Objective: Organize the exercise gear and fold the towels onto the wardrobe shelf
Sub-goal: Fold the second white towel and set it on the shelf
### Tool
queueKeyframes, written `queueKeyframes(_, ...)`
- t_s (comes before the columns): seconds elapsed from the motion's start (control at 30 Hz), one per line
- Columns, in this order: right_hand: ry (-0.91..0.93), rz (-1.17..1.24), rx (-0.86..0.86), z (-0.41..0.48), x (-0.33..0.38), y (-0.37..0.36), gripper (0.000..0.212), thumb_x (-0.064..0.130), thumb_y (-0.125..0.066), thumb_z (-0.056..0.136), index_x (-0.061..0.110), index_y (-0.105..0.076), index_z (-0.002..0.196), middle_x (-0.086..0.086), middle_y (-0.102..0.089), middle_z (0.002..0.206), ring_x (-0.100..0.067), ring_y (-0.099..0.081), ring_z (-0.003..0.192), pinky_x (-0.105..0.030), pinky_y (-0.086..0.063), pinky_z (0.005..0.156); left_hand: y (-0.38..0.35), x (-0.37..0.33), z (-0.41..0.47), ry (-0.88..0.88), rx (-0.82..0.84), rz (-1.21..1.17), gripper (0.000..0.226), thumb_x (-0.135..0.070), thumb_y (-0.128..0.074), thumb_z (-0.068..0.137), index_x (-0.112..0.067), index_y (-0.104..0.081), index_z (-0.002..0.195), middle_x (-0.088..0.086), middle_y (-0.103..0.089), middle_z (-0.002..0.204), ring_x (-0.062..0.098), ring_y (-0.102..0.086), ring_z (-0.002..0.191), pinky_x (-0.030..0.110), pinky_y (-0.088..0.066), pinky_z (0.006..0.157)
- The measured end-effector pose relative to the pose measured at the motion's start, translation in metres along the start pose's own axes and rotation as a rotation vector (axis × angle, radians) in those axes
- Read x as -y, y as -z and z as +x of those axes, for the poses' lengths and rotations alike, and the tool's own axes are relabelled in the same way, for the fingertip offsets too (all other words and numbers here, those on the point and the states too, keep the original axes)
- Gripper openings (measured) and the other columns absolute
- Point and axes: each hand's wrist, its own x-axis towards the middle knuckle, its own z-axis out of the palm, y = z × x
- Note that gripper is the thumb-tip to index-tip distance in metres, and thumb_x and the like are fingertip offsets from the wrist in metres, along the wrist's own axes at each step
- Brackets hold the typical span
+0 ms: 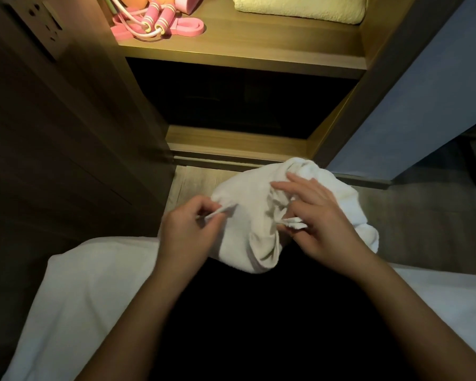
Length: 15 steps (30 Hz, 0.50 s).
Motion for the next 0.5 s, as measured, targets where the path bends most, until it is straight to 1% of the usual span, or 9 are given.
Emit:
queueKeyframes(0.1, 0.054, 0.131, 0.014, -0.003, 0.011, -0.001, 0.033, 0.015, -0.068, 0.087, 0.040, -0.046, 0.084, 0.015, -0.057, 0.134, -0.007, -0.043, 0.134, -0.046, -0.033, 0.111, -0.022, -0.017, 0.005, -0.079, 0.048, 0.063, 0.021, -0.022, -0.073, 0.084, -0.034, -0.061, 0.073, -0.019, -0.063, 0.078, -0.004, -0.058, 0.080, 0.006, -0.041, 0.058)
queueKeyframes(0.13, 0.045, 0.168, 0.012, -0.005, 0.013, -0.001, 0.032, 0.017, -0.068, 0.088, 0.041, -0.047, 0.085, 0.016, -0.059, 0.130, -0.006, -0.048, 0.128, -0.042, -0.039, 0.107, -0.027, -0.021, 0.007, -0.109, 0.034, 0.080, 0.021, -0.023, -0.074, 0.084, -0.034, -0.061, 0.072, -0.018, -0.063, 0.077, -0.002, -0.059, 0.078, 0.004, -0.041, 0.058)
queueKeyframes(0.2, -0.014, 0.220, -0.004, -0.009, 0.014, -0.001, 0.022, 0.021, -0.067, 0.090, 0.035, -0.051, 0.083, 0.018, -0.061, 0.125, -0.005, -0.055, 0.118, -0.036, -0.047, 0.097, -0.034, -0.025, 0.010, -0.155, 0.008, 0.085, 0.015, -0.023, -0.074, 0.084, -0.030, -0.065, 0.075, -0.017, -0.064, 0.078, 0.001, -0.059, 0.078, 0.006, -0.041, 0.059)
queueKeyframes(0.23, -0.048, 0.242, -0.026, -0.010, 0.013, -0.002, 0.022, 0.020, -0.067, 0.090, 0.033, -0.052, 0.080, 0.018, -0.061, 0.124, -0.005, -0.056, 0.116, -0.034, -0.048, 0.094, -0.036, -0.025, 0.010, -0.167, 0.008, 0.081, 0.011, -0.022, -0.074, 0.084, -0.027, -0.067, 0.077, -0.017, -0.064, 0.078, 0.002, -0.059, 0.079, 0.008, -0.042, 0.060)
queueKeyframes(0.27, -0.081, 0.261, -0.054, -0.010, 0.014, -0.004, 0.025, 0.019, -0.067, 0.089, 0.035, -0.052, 0.079, 0.016, -0.061, 0.123, -0.005, -0.057, 0.114, -0.032, -0.049, 0.094, -0.038, -0.025, 0.011, -0.172, 0.020, 0.075, 0.009, -0.022, -0.074, 0.084, -0.027, -0.068, 0.079, -0.017, -0.065, 0.079, 0.003, -0.060, 0.081, 0.011, -0.045, 0.061)
queueKeyframes(0.33, -0.155, 0.263, -0.119, -0.010, 0.017, -0.013, 0.030, 0.018, -0.069, 0.088, 0.039, -0.052, 0.078, 0.014, -0.061, 0.122, -0.004, -0.057, 0.111, -0.030, -0.050, 0.093, -0.039, -0.022, 0.011, -0.182, 0.057, 0.053, 0.010, -0.023, -0.074, 0.083, -0.029, -0.067, 0.080, -0.021, -0.064, 0.081, 0.002, -0.060, 0.084, 0.013, -0.048, 0.065)
queueKeyframes(0.4, -0.203, 0.237, -0.179, -0.008, 0.020, -0.024, 0.020, 0.019, -0.070, 0.086, 0.033, -0.057, 0.079, 0.010, -0.063, 0.117, -0.005, -0.059, 0.104, -0.030, -0.051, 0.090, -0.039, -0.019, 0.011, -0.221, 0.090, 0.031, 0.012, -0.021, -0.074, 0.083, -0.029, -0.066, 0.080, -0.024, -0.062, 0.082, 0.000, -0.060, 0.085, 0.014, -0.050, 0.069)
queueKeyframes(0.47, -0.226, 0.186, -0.208, -0.005, 0.020, -0.032, 0.002, 0.023, -0.068, 0.085, 0.023, -0.066, 0.083, 0.007, -0.067, 0.103, -0.010, -0.061, 0.094, -0.033, -0.052, 0.082, -0.040, -0.014, 0.012, -0.259, 0.114, 0.023, 0.007, -0.020, -0.074, 0.083, -0.023, -0.068, 0.083, -0.022, -0.063, 0.084, -0.001, -0.059, 0.088, 0.017, -0.051, 0.072)
queueKeyframes(0.5, -0.230, 0.163, -0.222, -0.003, 0.020, -0.034, 0.005, 0.023, -0.067, 0.084, 0.019, -0.069, 0.085, 0.005, -0.068, 0.097, -0.012, -0.061, 0.090, -0.034, -0.051, 0.080, -0.040, -0.011, 0.012, -0.270, 0.128, 0.030, 0.005, -0.019, -0.073, 0.084, -0.020, -0.069, 0.086, -0.020, -0.063, 0.086, -0.002, -0.058, 0.089, 0.019, -0.051, 0.074)
